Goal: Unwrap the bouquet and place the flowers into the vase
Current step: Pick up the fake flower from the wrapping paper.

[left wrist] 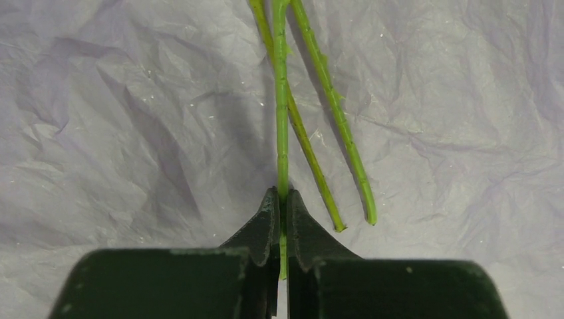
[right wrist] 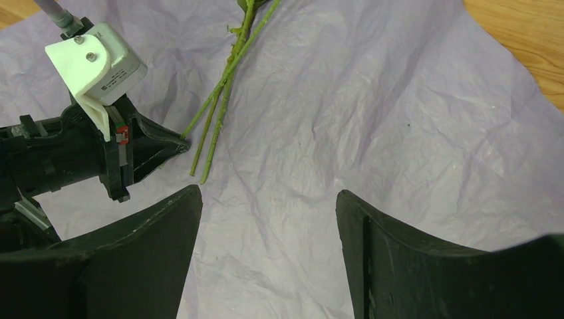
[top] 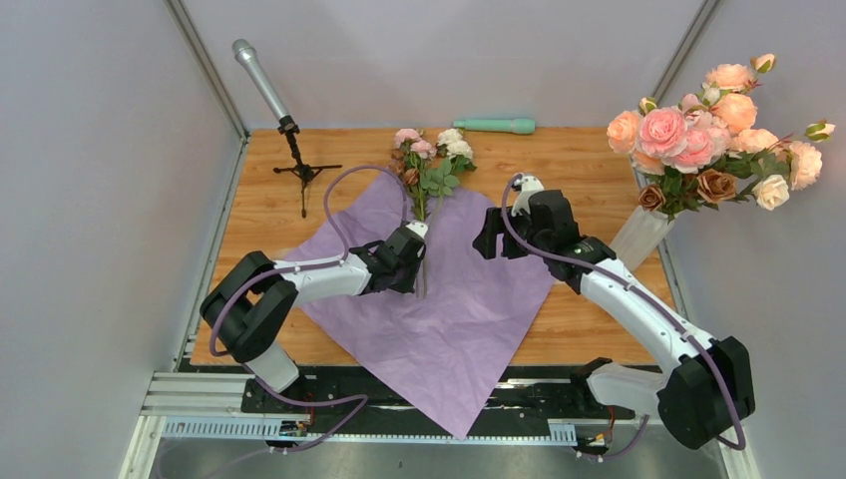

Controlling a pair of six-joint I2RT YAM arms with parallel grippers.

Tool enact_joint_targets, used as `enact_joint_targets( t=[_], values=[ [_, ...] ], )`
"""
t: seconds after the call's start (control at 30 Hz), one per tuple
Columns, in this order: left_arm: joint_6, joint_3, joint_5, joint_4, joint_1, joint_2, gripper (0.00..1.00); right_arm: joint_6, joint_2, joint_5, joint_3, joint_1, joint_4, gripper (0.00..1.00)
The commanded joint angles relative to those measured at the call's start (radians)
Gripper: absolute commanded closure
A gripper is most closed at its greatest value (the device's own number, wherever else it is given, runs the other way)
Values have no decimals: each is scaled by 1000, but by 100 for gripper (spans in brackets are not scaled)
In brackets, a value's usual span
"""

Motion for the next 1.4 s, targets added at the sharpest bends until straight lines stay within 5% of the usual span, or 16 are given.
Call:
enact_joint_targets(
  t=[0.0,0.3,0.77,1.37],
  values=[
    [-42,11,48,19,-10,-3,100,20,-44,8,-12,-7,31,25],
    [-119,-27,130,97,-9,-167,100,73,-74,3,-34,-12,43,23],
    [-286,-218,246,318,-10,-428,100,461,-67,-89,-130,-30,359,19],
    [-307,-400,310,402,-9,-680,100,581,326,-25,39,-78,526,28]
  ],
)
